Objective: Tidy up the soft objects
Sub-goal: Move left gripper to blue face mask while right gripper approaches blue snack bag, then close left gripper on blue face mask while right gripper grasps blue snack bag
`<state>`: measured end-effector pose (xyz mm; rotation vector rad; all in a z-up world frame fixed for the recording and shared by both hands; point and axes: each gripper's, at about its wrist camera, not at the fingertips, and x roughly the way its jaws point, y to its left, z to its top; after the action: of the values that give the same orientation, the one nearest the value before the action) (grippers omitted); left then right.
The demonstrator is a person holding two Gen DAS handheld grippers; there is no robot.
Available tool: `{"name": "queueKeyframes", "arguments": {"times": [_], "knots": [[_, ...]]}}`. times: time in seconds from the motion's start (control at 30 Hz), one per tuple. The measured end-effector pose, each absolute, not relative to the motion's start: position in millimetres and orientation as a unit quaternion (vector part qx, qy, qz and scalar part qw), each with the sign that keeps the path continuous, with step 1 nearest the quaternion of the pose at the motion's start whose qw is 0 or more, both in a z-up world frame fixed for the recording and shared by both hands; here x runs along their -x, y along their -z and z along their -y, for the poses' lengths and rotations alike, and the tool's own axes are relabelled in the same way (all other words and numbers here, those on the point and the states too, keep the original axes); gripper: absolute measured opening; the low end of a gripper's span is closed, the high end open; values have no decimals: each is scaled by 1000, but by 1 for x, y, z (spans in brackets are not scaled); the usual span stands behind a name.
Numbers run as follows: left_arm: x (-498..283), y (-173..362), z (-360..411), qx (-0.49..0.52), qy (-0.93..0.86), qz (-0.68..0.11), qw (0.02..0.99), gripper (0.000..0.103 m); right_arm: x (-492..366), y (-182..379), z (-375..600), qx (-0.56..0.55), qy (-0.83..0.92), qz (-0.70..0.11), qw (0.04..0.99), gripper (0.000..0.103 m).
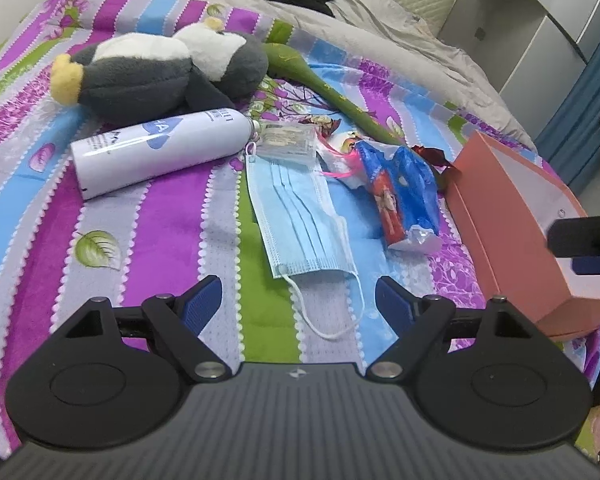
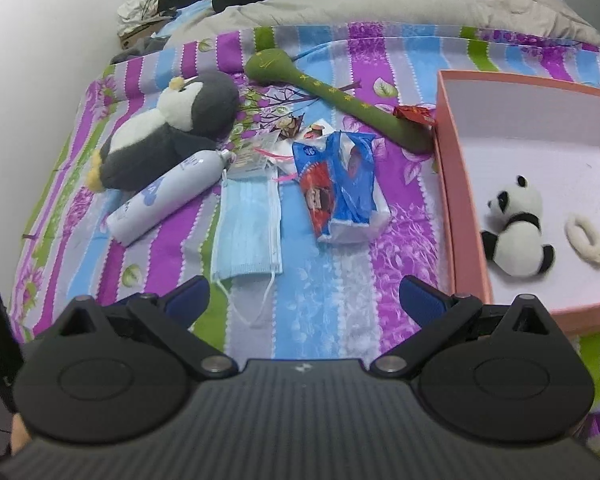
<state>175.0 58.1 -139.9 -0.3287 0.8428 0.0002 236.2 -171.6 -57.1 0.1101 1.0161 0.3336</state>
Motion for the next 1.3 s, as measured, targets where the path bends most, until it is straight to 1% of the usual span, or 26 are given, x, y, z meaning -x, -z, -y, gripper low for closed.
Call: {"name": "queueKeyframes", "arguments": {"times": [0.13, 0.4, 0.47, 0.63, 0.7, 0.73, 0.77, 0.87, 0.93, 0.97, 1.0, 1.03, 1.07, 1.1, 1.13, 1.17, 1.2, 1.23, 1.27, 1.3], "knots": [[-193, 150, -55, 162, 8, -406, 899, 87, -254, 74, 163, -37, -157, -480, 862, 103], [-230, 180, -49, 164, 4, -408, 898, 87, -291, 100, 161, -70, -185, -453, 869, 102], [-239, 187, -48, 166, 2, -408, 898, 87, -300, 107, 159, -87, -196, -445, 869, 100], [-253, 200, -43, 169, 1, -403, 900, 86, -319, 126, 155, -89, -173, -439, 877, 100], [-258, 206, -39, 159, -8, -403, 901, 86, -326, 134, 155, -77, -159, -436, 882, 93], [-261, 209, -38, 153, -12, -404, 902, 86, -330, 139, 155, -65, -149, -435, 886, 85], [-263, 213, -37, 150, -14, -407, 901, 86, -334, 145, 154, -53, -140, -436, 887, 81], [-265, 221, -28, 119, -19, -418, 900, 83, -343, 163, 154, -27, -128, -440, 888, 79], [-264, 221, -19, 89, -24, -414, 906, 71, -347, 176, 160, -41, -127, -446, 885, 76], [-264, 221, -17, 82, -25, -411, 908, 68, -349, 181, 161, -46, -126, -450, 883, 73], [-264, 222, -15, 79, -24, -409, 909, 63, -349, 185, 161, -44, -126, -453, 882, 71], [-265, 221, -15, 77, -20, -408, 910, 57, -350, 188, 159, -32, -125, -453, 882, 71], [-267, 221, -14, 77, -14, -407, 910, 53, -350, 190, 157, -19, -126, -451, 883, 71], [-269, 221, -15, 79, -8, -406, 910, 43, -350, 191, 155, -16, -130, -450, 884, 70], [-271, 221, -17, 84, -6, -406, 910, 34, -350, 191, 155, -16, -134, -448, 884, 65], [-272, 222, -18, 91, -4, -407, 909, 29, -351, 192, 154, -15, -139, -449, 883, 56], [-273, 222, -18, 95, -2, -410, 907, 20, -351, 193, 153, -12, -143, -451, 881, 50], [-273, 222, -18, 98, -1, -410, 907, 10, -351, 192, 152, -10, -146, -453, 879, 40], [-272, 221, -19, 102, 0, -410, 906, 8, -350, 191, 150, -12, -149, -453, 879, 32], [-271, 221, -20, 105, 0, -409, 906, 7, -349, 189, 150, -13, -151, -453, 879, 29]]}}
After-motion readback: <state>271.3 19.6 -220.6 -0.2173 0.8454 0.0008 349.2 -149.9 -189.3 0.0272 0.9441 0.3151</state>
